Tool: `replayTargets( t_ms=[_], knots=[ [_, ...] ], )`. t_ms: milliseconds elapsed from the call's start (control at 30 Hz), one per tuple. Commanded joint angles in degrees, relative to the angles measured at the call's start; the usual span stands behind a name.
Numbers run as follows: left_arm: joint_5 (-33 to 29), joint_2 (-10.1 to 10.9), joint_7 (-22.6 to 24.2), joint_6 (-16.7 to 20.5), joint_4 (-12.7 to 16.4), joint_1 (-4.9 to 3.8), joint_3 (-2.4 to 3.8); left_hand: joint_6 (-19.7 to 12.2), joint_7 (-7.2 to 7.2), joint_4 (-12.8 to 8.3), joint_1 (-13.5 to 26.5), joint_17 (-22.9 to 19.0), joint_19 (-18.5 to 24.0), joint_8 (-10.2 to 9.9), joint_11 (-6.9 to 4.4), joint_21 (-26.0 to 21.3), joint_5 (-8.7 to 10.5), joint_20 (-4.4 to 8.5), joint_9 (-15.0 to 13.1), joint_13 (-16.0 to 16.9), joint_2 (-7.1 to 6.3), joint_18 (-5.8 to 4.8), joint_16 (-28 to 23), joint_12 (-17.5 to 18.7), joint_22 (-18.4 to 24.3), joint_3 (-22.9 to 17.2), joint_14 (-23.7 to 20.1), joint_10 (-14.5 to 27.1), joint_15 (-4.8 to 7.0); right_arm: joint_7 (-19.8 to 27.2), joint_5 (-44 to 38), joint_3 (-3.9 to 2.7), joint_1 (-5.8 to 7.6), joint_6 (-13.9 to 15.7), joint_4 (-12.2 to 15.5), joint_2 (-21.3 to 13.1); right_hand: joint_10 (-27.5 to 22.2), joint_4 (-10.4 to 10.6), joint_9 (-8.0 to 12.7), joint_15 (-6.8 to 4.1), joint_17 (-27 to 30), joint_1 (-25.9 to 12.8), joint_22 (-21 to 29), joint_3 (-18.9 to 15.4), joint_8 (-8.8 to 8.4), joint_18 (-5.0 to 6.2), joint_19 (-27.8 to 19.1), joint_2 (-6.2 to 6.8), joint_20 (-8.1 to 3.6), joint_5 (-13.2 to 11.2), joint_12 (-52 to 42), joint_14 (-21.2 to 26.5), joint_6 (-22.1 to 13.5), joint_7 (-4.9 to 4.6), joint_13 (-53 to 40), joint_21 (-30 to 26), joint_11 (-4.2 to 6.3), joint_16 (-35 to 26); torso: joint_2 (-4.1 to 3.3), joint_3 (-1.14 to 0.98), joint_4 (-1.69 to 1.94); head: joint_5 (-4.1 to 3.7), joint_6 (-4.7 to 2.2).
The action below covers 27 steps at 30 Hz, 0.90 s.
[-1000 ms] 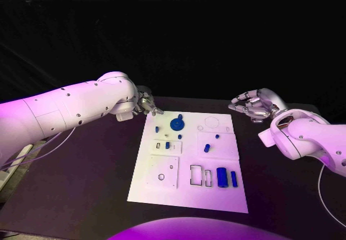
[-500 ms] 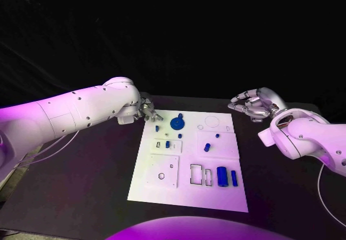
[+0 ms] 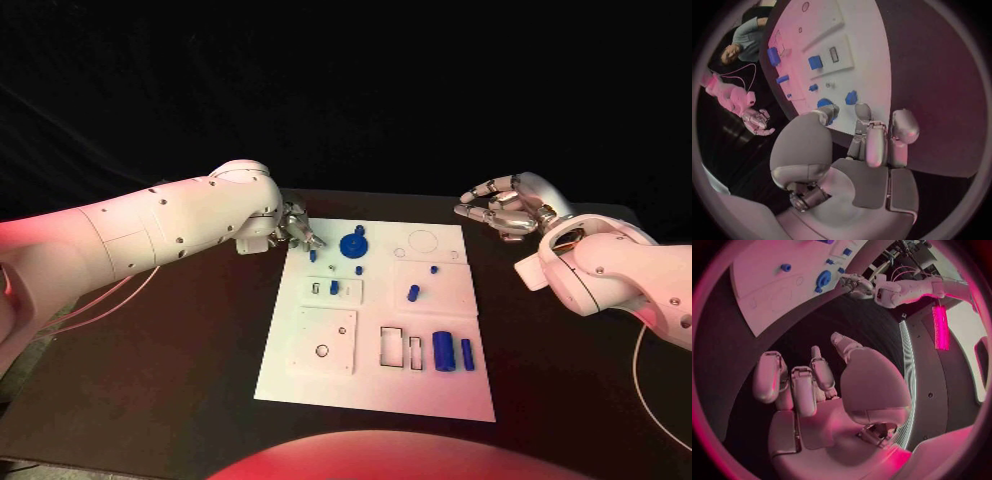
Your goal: Assemble the parts on the task board
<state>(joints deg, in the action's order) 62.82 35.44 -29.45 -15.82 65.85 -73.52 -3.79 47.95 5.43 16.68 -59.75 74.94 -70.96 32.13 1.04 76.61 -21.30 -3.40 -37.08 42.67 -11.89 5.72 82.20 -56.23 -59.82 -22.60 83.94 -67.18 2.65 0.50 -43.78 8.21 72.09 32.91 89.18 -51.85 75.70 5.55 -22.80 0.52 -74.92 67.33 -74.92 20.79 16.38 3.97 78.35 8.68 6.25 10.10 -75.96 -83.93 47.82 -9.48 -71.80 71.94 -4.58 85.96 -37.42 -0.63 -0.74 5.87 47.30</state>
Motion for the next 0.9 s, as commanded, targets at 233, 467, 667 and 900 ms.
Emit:
replayTargets(
  t_ms=[233, 467, 667, 900],
  knots=[
    [-0.82, -0.06, 0.45, -1.57, 0.06, 0.06, 0.00, 1.34, -0.19, -0.02, -1.37, 1.88, -0.61, 0.26, -0.18, 0.24, -0.27, -0.14, 0.21, 0.31, 0.76, 0.42, 0.09, -0.62, -0.36, 0.15, 2.57, -0.87, 0.01, 0.51, -0.21, 0.00, -0.05, -0.08, -0.02, 0.08, -0.51, 0.39, -0.10, -0.20, -3.90, -0.25, -0.56, 0.09, 0.28, 0.92, -0.33, 0.22, 0.11, 0.25, 0.27, -3.39, -0.42, 0.12, 0.04, -0.39, 0.02, -0.21, 0.00, -0.04, 0.01, 0.05, 0.08],
    [-1.10, -0.08, 0.51, -1.82, 0.11, 0.07, -0.01, 2.09, -0.72, -0.21, -5.50, 1.84, -0.82, 1.13, -0.66, 0.32, -0.29, 0.12, 0.09, 0.83, 1.16, 0.37, 0.09, -1.28, -0.62, -0.61, 2.57, -1.53, 0.43, 0.49, -0.21, 0.00, -0.08, -0.11, -0.06, 0.15, -0.48, 0.44, -0.12, -0.21, -3.86, -0.18, -0.51, 0.10, 0.36, 0.93, -0.35, 0.17, 0.11, 0.31, 0.24, -3.38, -0.45, 0.13, 0.02, -0.47, 0.02, -0.24, -0.02, -0.02, 0.00, 0.13, 0.29],
    [-1.27, -0.13, 0.51, -1.98, -0.07, 0.07, -0.01, 2.23, -0.79, -0.20, -6.16, 1.83, -0.89, 1.34, -0.73, 0.36, -0.25, 0.16, 0.04, 1.16, 1.13, 0.34, 0.08, -1.57, -0.74, -0.65, 2.57, -1.74, 0.48, 0.47, -0.21, 0.00, -0.11, -0.14, -0.09, 0.18, -0.48, 0.44, -0.12, -0.21, -3.86, -0.18, -0.51, 0.10, 0.36, 0.93, -0.35, 0.17, 0.11, 0.31, 0.24, -3.38, -0.45, 0.13, 0.02, -0.47, 0.02, -0.24, -0.05, -0.04, 0.03, 0.12, 0.36],
    [-1.32, -0.28, 0.48, -2.23, -0.50, 0.08, -0.01, 2.38, -0.87, -0.18, -6.62, 1.78, -1.00, 1.54, -0.80, 0.44, -0.23, 0.19, -0.02, 1.88, 1.19, 0.31, 0.05, -2.15, -0.93, -0.69, 2.55, -2.16, 0.53, 0.50, -0.21, 0.00, -0.14, -0.13, -0.11, 0.21, -0.48, 0.44, -0.12, -0.21, -3.86, -0.18, -0.51, 0.10, 0.36, 0.93, -0.35, 0.17, 0.11, 0.31, 0.24, -3.38, -0.45, 0.13, 0.02, -0.47, 0.02, -0.24, -0.02, 0.00, 0.01, 0.15, 0.59]
  ],
)
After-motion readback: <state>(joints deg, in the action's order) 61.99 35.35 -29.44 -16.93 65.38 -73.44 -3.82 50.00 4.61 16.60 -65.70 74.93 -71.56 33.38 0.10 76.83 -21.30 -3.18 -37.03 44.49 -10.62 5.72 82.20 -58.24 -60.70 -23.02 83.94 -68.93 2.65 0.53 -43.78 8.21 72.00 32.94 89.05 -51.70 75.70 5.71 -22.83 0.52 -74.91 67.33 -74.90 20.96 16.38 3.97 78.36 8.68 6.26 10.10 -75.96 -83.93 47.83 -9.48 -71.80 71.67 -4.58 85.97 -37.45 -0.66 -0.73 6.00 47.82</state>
